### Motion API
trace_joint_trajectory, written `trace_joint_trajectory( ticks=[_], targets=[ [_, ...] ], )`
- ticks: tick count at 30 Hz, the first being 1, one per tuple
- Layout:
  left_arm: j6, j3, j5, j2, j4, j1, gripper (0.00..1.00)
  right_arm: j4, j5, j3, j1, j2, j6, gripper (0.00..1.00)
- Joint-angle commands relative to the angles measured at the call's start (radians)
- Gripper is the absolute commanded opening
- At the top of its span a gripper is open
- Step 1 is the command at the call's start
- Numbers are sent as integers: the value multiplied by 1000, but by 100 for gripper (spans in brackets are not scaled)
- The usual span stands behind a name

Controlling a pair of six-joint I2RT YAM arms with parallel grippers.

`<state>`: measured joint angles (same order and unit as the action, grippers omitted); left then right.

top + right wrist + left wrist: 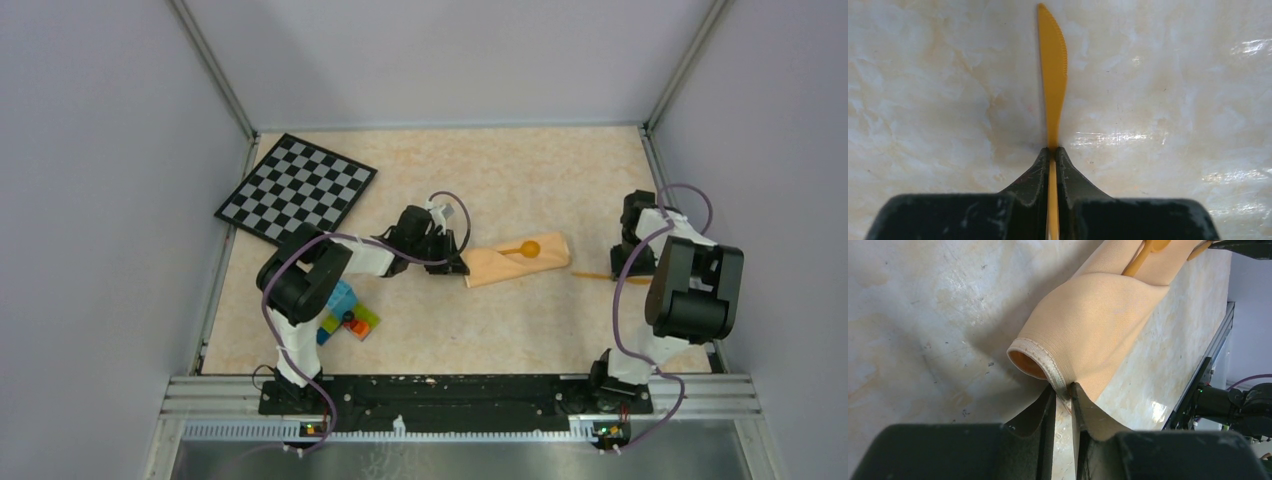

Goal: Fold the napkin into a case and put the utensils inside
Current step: Pick up the knife from the corner of the board, then insert the knife into the folded napkin.

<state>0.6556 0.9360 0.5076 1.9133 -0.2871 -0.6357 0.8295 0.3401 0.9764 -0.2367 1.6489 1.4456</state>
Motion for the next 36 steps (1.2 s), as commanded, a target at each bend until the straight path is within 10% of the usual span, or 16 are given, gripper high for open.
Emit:
trace_joint_trajectory(
  ticks=[1, 12, 20, 36],
  targets=[
    [-10, -32, 7, -22, -53, -2, 22, 19, 73, 20, -9, -87, -78, 0],
    [1, -49, 14, -23, -71, -1, 22, -113, 110, -124, 142, -522, -150, 0],
    [11, -60, 18, -17, -86, -1, 21, 81, 285, 97, 523, -278, 108, 0],
    [18, -71, 26, -31, -92, -8, 19, 205, 420, 184, 679, -46, 327, 0]
  ],
)
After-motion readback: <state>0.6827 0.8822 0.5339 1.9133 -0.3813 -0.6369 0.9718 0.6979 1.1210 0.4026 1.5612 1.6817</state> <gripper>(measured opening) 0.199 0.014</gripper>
